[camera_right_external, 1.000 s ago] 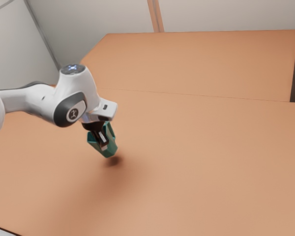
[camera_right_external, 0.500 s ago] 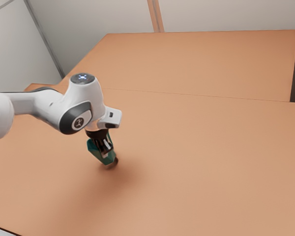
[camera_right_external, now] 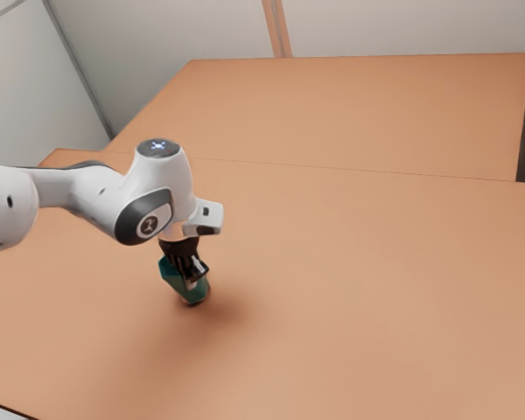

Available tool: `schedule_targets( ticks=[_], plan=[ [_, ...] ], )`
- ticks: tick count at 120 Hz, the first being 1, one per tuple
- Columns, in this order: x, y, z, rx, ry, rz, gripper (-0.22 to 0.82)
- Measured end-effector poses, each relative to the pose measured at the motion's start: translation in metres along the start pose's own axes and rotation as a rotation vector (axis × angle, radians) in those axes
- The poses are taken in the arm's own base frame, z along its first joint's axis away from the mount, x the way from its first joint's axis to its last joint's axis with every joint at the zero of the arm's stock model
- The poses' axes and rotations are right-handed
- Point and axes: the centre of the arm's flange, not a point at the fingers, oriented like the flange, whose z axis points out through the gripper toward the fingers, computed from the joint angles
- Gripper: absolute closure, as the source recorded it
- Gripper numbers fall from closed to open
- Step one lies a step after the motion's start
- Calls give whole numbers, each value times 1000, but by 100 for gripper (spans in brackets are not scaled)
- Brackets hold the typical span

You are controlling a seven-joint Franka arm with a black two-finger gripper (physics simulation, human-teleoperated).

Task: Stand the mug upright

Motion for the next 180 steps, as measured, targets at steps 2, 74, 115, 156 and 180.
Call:
schedule_targets(
  ticks=[2,74,115,156,180],
  plan=[
    [0,0,0,0,0,-2,79],
    [-1,0,-27,4,70,-44,17],
    [-6,5,-74,14,145,-51,5],
    [26,-13,-145,-23,125,-112,2],
    [38,-35,-181,-47,98,-155,2]
  ],
)
